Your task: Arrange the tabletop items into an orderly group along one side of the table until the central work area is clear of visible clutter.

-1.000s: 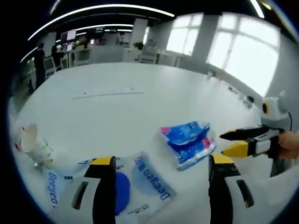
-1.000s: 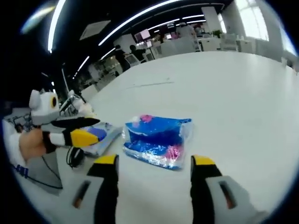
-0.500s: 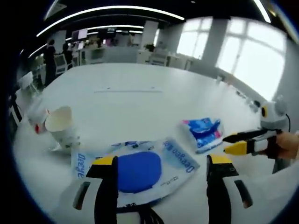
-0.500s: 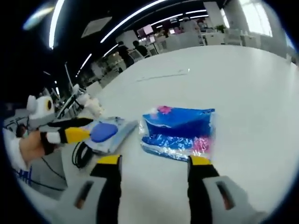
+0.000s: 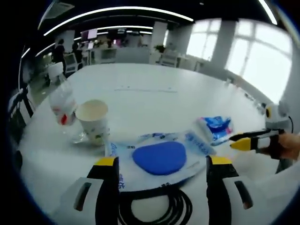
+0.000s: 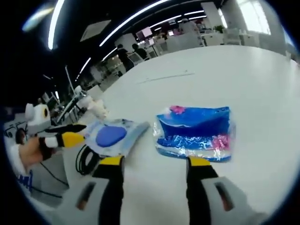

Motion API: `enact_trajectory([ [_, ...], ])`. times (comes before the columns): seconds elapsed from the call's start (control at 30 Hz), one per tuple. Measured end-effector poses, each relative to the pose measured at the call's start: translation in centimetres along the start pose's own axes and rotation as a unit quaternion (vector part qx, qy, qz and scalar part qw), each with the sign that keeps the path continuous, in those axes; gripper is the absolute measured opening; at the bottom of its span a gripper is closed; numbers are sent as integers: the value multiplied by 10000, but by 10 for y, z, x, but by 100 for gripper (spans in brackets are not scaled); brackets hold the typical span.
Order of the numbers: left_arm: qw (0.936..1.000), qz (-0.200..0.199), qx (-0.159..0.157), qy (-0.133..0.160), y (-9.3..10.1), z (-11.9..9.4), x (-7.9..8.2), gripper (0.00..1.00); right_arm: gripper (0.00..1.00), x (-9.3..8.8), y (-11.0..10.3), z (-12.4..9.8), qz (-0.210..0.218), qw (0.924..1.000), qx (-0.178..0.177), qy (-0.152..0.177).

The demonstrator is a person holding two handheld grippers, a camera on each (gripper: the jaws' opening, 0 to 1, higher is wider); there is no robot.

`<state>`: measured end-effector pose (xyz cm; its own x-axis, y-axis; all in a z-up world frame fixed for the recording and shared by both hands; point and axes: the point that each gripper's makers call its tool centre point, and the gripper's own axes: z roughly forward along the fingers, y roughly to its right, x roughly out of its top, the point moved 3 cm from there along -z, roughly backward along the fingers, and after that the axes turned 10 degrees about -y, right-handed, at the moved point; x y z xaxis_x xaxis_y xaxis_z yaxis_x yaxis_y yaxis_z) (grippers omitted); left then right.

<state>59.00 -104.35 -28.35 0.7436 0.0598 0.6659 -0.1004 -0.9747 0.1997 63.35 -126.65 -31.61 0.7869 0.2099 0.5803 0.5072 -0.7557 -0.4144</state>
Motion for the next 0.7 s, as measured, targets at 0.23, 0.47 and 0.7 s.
enact_trajectory([
  [0.23, 10000, -33, 9, -22, -5, 0, -1, 71, 48, 4, -17, 6, -167, 9998, 87, -36],
  [0.47, 9999, -123, 94, -20, -17, -3, -5, 70, 43, 11, -34, 18, -132, 9993, 348, -71],
  [0.7, 9976, -573, 329, -222, -41, -4, -18, 64, 40, 7, -48, 35, -9, 9981, 521, -330],
])
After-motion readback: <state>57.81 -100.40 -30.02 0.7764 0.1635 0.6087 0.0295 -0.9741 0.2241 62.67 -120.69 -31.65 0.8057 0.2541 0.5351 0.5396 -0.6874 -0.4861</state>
